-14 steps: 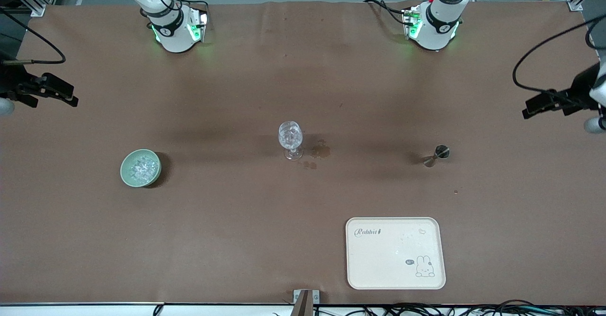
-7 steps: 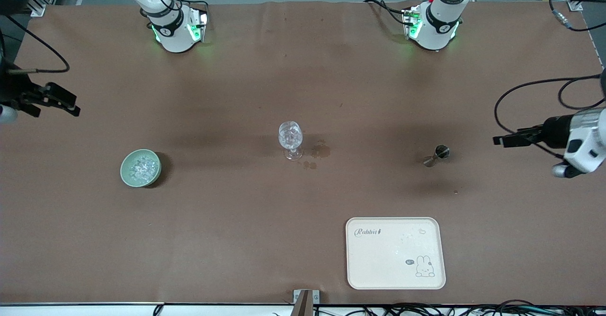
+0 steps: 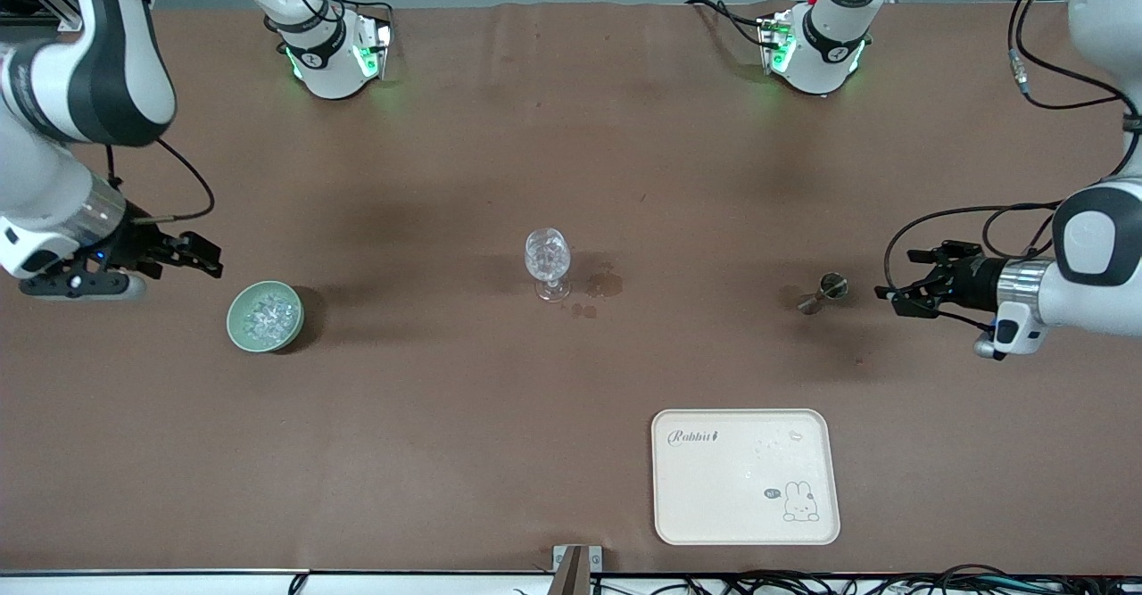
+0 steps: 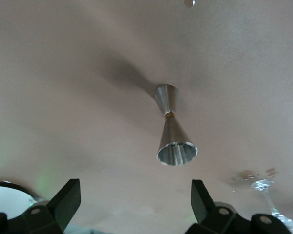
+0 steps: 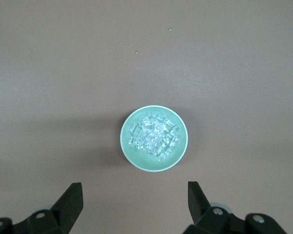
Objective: Pour wine and add ice with both arms
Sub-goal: 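Grasp the jigger with the left gripper while the right gripper grasps ice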
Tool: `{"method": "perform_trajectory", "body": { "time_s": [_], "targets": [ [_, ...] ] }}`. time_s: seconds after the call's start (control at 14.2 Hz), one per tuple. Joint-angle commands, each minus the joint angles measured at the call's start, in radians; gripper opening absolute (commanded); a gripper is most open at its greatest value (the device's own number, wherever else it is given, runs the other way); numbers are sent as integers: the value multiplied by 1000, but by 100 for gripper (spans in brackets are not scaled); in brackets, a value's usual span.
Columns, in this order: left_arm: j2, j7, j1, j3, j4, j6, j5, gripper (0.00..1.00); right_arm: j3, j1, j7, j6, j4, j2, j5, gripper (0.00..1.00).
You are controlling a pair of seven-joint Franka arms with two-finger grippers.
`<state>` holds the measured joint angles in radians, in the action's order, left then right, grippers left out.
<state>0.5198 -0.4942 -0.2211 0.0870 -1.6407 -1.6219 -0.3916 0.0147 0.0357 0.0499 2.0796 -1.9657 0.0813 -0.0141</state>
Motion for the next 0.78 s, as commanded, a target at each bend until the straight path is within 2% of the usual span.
{"method": "perform_trajectory", "body": {
  "time_s": [0.0,0.21,0.57,0.71],
  "targets": [
    [104,-15,-30,4,42,-3,-96,100,1,20,-7,74,-12,73,-6,94],
    [183,-38,-46,4,67,-3,-165,100,1,27,-7,155,-45,138,-4,90],
    [242,-81,-49,2,76,-3,-236,93,4,38,-7,246,-64,216,-3,83],
    [270,-98,-70,4,74,-3,-277,91,4,38,-7,322,-108,229,-3,83]
  ]
}}
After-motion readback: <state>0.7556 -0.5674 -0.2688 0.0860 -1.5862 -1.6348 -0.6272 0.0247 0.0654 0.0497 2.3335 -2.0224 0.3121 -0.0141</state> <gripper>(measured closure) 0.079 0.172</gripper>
